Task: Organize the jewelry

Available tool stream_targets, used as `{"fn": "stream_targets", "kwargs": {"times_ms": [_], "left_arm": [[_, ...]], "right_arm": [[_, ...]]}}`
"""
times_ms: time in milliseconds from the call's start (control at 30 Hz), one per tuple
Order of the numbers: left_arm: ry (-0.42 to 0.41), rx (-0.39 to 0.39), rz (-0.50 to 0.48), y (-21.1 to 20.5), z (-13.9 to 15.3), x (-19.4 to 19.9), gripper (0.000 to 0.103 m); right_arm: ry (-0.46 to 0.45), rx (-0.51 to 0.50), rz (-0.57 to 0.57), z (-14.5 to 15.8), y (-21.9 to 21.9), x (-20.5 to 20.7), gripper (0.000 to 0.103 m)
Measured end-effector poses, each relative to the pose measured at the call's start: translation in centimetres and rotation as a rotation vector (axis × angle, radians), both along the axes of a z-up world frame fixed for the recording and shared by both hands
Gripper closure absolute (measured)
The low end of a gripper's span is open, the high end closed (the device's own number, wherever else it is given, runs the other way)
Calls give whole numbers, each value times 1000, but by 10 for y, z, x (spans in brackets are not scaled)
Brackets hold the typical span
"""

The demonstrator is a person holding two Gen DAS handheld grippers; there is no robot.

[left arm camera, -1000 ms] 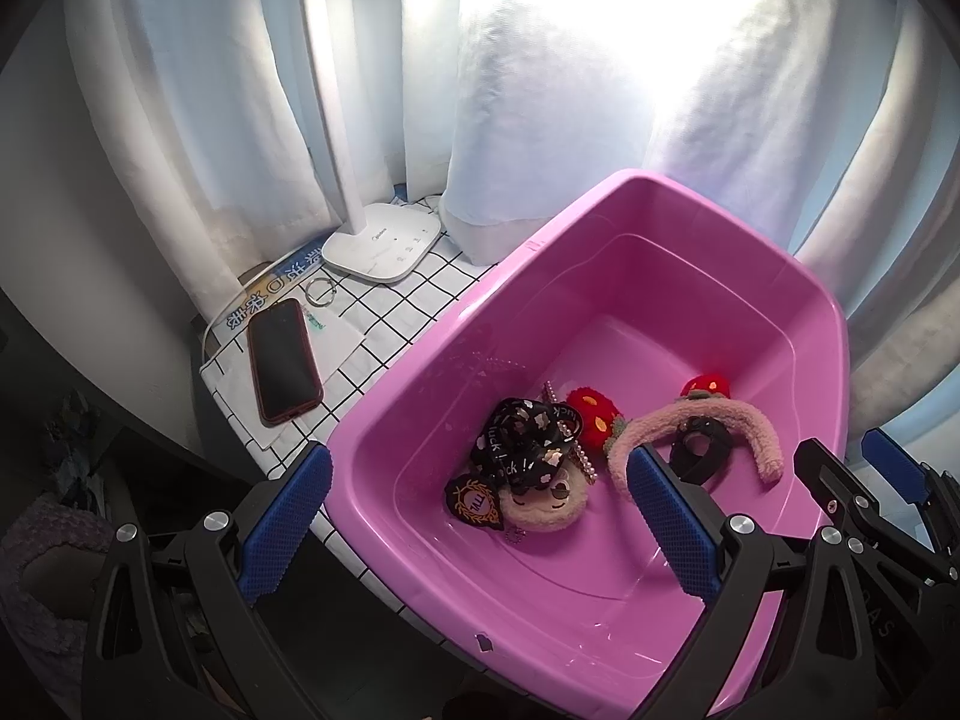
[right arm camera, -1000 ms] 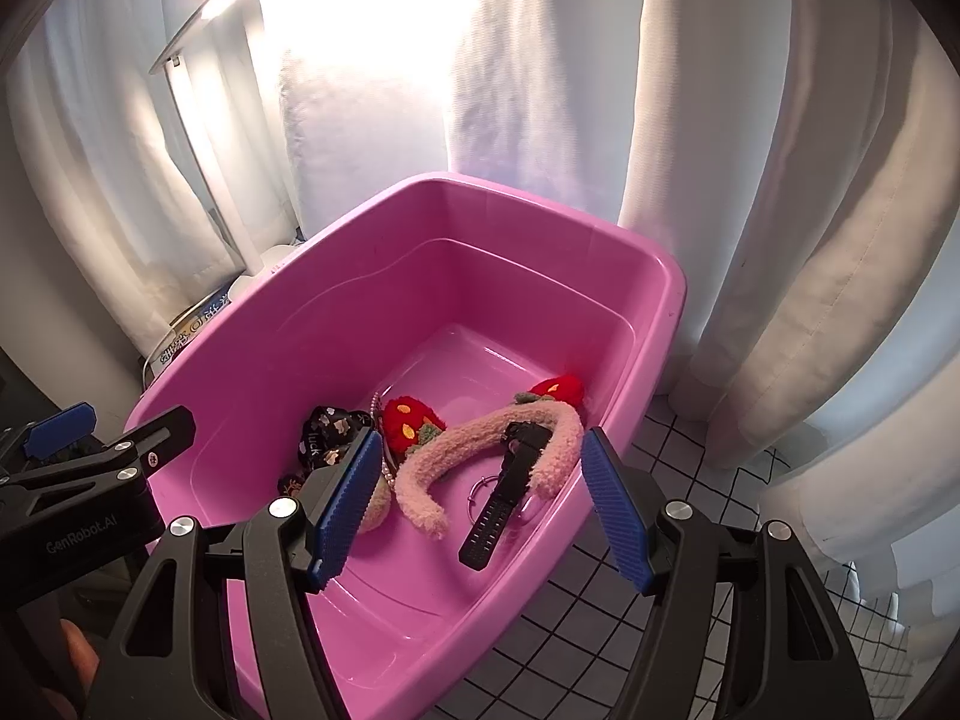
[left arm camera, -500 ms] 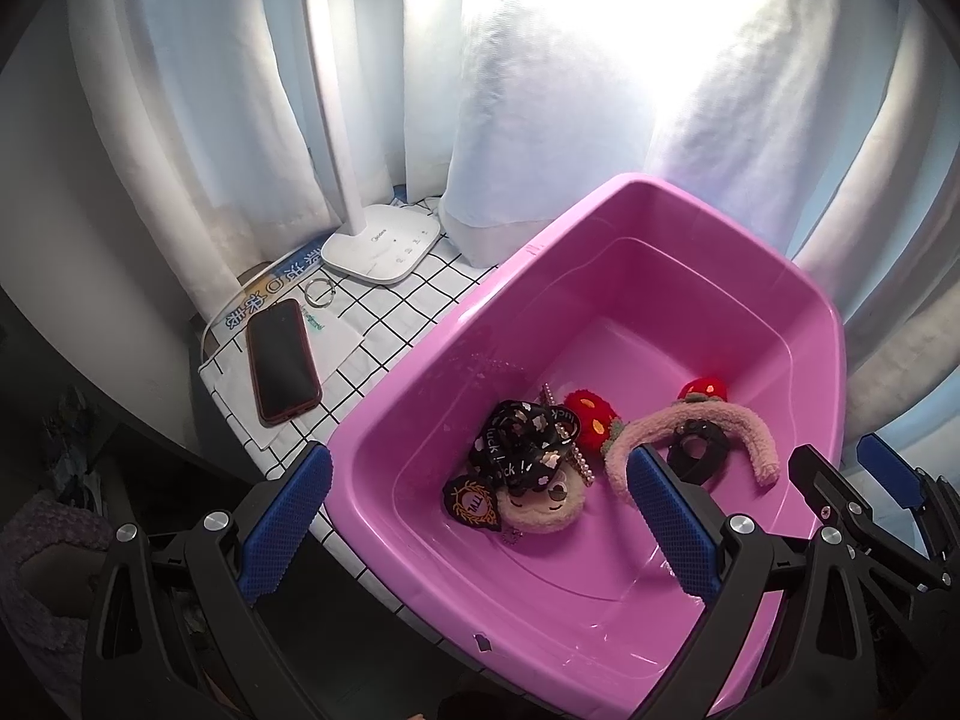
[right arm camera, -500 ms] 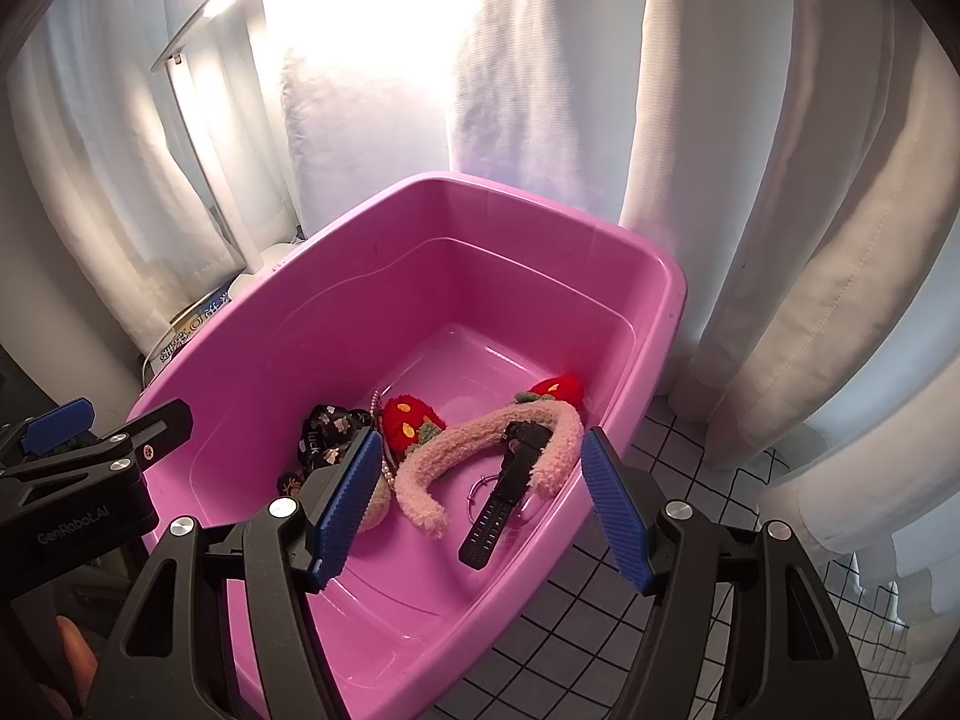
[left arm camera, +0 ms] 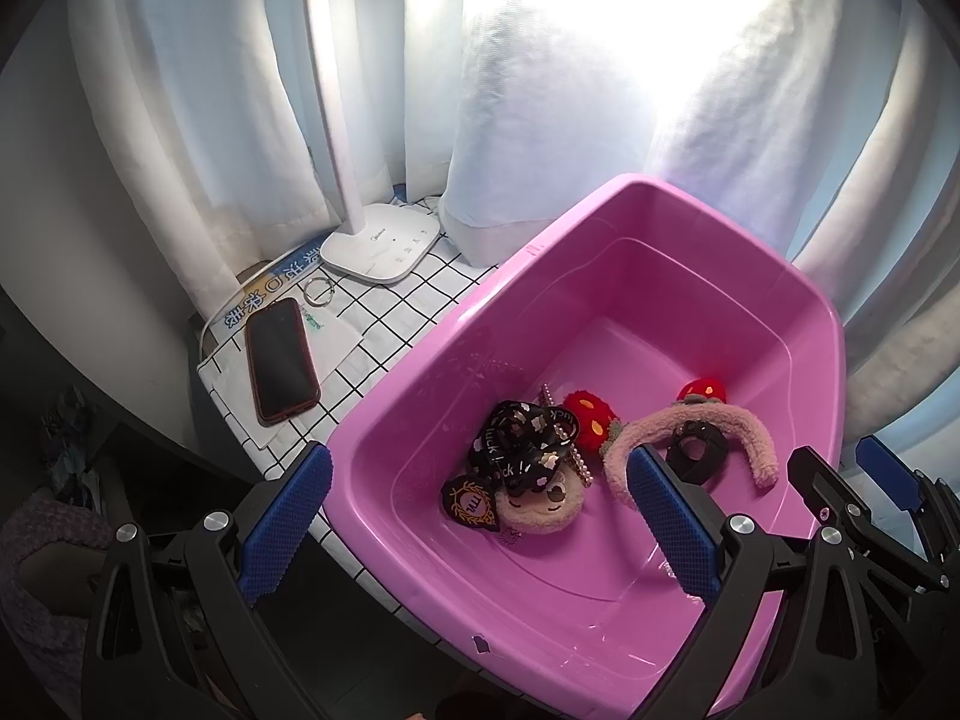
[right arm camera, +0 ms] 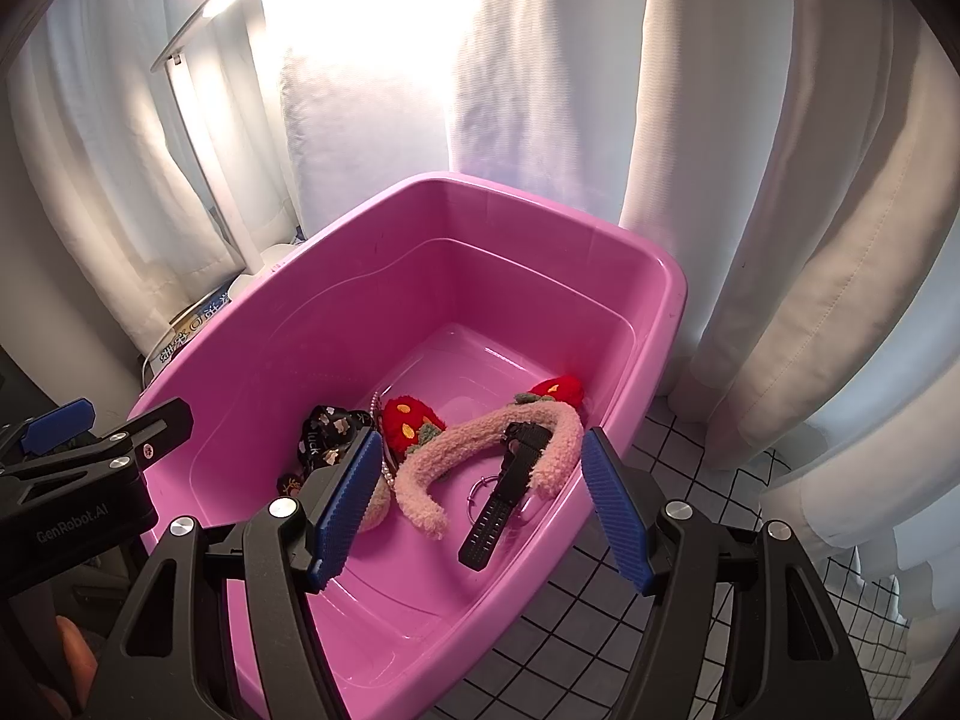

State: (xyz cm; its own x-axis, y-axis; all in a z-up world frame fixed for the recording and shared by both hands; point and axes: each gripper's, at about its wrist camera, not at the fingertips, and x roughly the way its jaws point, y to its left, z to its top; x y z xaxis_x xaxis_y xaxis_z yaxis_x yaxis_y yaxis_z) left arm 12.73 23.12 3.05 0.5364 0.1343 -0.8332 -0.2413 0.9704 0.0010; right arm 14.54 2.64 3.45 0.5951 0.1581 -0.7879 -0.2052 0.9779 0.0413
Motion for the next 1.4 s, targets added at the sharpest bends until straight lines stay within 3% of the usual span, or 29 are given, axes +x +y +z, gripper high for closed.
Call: {"fn": "stream_targets", "kwargs": {"times_ms": [1400], "left_arm": [[28, -3, 11, -1, -7, 2, 6]], "right_arm": [[3, -3, 6, -3, -5, 2, 37]]}}
